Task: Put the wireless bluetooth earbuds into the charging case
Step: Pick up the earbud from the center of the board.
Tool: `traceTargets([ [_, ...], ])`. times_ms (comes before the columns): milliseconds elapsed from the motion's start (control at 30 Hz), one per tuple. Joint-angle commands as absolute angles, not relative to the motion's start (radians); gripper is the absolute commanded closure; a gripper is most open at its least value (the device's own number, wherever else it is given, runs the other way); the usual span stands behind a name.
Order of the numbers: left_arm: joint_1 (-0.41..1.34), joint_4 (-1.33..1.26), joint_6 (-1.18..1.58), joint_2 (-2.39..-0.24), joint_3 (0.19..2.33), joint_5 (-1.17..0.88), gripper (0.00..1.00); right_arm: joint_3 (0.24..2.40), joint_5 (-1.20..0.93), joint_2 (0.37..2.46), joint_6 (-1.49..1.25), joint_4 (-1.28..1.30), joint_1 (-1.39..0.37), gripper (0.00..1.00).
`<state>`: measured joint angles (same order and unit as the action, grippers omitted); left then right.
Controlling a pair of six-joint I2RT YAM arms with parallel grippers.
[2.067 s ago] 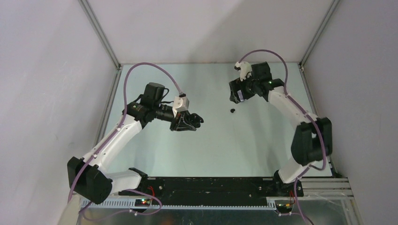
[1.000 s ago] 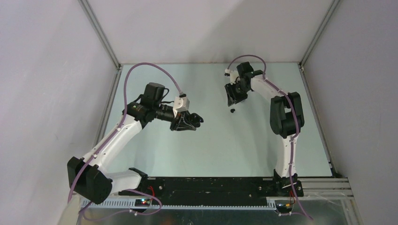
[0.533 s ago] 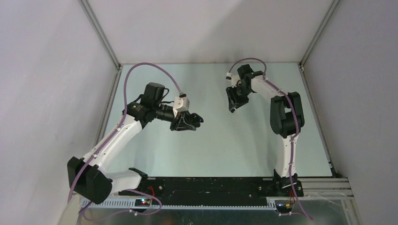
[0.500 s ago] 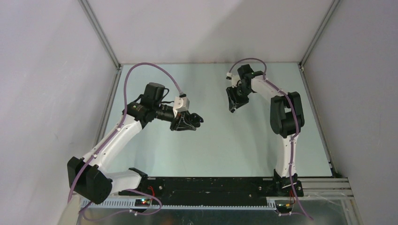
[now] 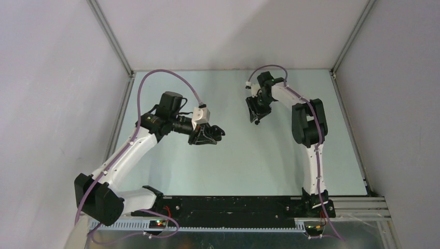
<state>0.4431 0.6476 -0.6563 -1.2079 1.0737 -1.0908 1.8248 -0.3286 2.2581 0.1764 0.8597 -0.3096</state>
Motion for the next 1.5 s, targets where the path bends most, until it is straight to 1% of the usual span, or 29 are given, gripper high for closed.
traceTargets([
  [0,0.454,0.641,-0.684,-1.189,1.107,-1.096,0.99,1.865,-0.327,2.271,0.192,0.905,-0.325,0.47],
  [133,0.454,0.642,-0.687,-1.188,1.106,-1.095,0.99,1.868,-0.414,2.252,0.207,0.956,-0.324,0.5],
  [233,0.454,0.643,-0.689,-1.186,1.106,-1.095,0.99,1.868,-0.58,2.222,0.237,1.034,-0.324,0.53],
  [300,0.454,0.644,-0.69,-1.185,1.105,-1.095,0.99,1.868,-0.655,2.194,0.257,1.082,-0.329,0.56],
  [467,0.454,0.646,-0.691,-1.183,1.106,-1.095,0.99,1.818,-0.702,2.103,0.301,1.139,-0.34,0.6],
  [567,0.455,0.646,-0.691,-1.183,1.106,-1.094,0.99,1.773,-0.648,2.049,0.311,1.13,-0.359,0.62],
  [700,0.456,0.646,-0.691,-1.184,1.106,-1.095,0.99,1.648,-0.479,1.976,0.307,1.011,-0.395,0.64],
  [800,0.457,0.649,-0.69,-1.184,1.109,-1.09,0.99,1.615,-0.373,1.961,0.311,0.947,-0.427,0.65],
  [933,0.457,0.648,-0.691,-1.18,1.107,-1.088,0.99,1.605,-0.307,1.989,0.293,0.915,-0.454,0.64],
  [1200,0.459,0.647,-0.694,-1.183,1.104,-1.086,0.99,1.592,-0.206,2.029,0.327,0.833,-0.457,0.64],
  [1467,0.459,0.646,-0.695,-1.188,1.104,-1.084,0.99,1.594,-0.219,2.045,0.357,0.836,-0.467,0.63],
])
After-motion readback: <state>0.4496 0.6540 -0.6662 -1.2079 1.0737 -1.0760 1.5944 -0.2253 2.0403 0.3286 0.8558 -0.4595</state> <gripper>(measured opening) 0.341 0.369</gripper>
